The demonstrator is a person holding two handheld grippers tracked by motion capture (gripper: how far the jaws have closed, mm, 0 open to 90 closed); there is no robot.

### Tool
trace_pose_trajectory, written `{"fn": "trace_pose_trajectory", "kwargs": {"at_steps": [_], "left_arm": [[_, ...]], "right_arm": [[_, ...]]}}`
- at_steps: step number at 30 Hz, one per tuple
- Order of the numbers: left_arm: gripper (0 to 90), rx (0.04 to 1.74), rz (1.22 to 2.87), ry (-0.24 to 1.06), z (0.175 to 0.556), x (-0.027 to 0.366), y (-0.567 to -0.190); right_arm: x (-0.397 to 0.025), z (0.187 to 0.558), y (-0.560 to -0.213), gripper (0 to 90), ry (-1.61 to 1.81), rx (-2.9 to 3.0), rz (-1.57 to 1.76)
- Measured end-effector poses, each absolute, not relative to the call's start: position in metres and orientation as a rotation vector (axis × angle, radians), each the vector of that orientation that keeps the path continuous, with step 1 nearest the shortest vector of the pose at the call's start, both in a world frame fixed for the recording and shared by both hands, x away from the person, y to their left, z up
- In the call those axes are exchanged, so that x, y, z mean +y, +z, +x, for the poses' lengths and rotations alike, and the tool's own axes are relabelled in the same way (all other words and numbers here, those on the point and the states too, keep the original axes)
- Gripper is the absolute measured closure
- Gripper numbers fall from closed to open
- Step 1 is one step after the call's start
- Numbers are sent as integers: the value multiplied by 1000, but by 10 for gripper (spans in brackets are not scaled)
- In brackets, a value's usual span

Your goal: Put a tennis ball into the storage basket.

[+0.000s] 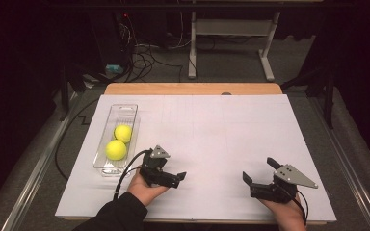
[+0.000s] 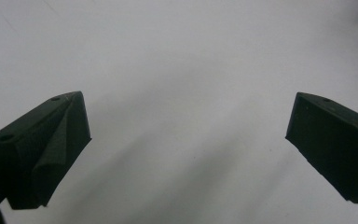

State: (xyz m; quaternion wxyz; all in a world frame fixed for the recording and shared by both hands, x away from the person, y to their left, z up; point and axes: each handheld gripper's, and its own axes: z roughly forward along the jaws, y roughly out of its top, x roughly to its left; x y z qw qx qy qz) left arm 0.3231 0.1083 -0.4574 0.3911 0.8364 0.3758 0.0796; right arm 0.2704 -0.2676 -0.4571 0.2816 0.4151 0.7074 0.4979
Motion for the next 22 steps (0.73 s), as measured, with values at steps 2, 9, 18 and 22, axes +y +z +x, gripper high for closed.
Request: {"fn": "trace_pose_trajectory", "kwargs": {"at_steps": [2, 9, 18, 22], "left_arm": [[1, 922, 2082, 228, 320, 112, -461], [2, 804, 1967, 267, 305, 125, -459], [2, 784, 1852, 264, 303, 137, -458], [2, 790, 1854, 259, 305, 139, -460]], "right_arm": [[-267, 270, -458, 1, 1338, 1896, 1112], [-267, 268, -458, 1, 1362, 1880, 1118], [-272, 260, -459, 1, 1348, 1844, 1169], [-271, 263, -460, 1, 1344, 1842, 1180]]}}
